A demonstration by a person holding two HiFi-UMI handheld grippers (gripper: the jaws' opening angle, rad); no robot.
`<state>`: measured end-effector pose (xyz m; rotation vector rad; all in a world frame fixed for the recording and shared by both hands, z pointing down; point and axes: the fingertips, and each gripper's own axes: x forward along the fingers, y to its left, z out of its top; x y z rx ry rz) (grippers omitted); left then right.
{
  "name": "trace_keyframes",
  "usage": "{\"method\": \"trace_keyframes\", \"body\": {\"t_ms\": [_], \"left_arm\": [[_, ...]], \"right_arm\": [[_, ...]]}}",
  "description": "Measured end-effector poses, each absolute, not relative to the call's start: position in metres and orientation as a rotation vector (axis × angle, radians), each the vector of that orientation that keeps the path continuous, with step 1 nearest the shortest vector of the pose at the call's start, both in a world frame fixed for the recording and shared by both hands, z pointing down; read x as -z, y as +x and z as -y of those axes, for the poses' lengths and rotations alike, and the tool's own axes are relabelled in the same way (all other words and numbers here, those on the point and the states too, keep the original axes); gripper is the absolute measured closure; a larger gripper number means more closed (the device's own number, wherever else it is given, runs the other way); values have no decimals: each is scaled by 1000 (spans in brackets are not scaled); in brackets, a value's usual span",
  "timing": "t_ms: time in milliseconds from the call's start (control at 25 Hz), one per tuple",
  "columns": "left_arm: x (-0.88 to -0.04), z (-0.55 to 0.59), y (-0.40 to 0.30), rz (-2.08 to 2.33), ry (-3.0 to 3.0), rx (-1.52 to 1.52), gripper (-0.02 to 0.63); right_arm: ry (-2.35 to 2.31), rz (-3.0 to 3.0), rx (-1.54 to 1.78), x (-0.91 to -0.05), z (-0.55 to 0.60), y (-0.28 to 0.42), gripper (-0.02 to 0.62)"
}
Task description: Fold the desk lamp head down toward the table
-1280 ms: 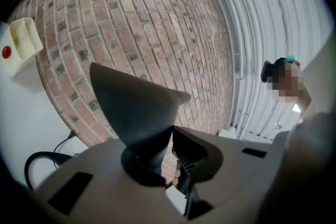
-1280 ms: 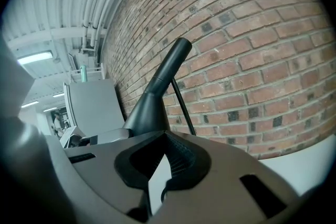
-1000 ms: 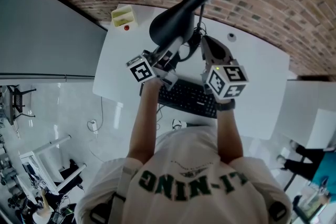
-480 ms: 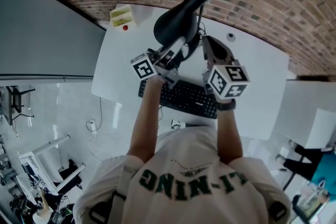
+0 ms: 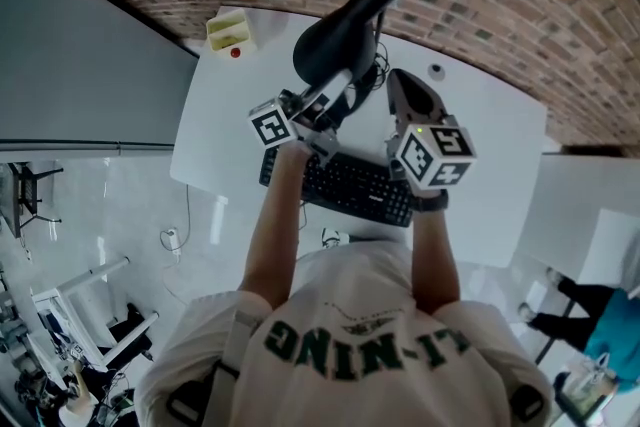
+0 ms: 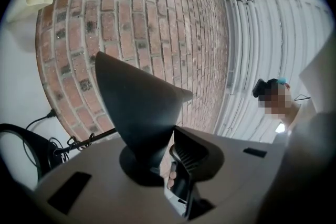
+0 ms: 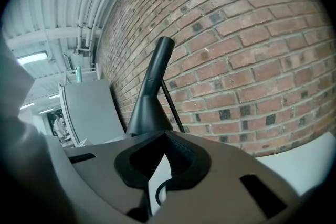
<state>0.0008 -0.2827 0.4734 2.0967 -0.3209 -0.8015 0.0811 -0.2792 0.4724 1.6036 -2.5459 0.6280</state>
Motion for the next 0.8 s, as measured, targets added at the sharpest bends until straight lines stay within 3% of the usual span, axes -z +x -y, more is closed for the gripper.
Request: {"method": "trace_keyframes", "body": {"t_ms": [280,800], "left_arm": [[-476,281,-4,397,2111,787,539],[-521,248,-36,666,2124,465,499]], "right_arm": [[1576,2576,-619,-467,276,66,597],[1569,2625,-554,-443,247,58,597]]}}
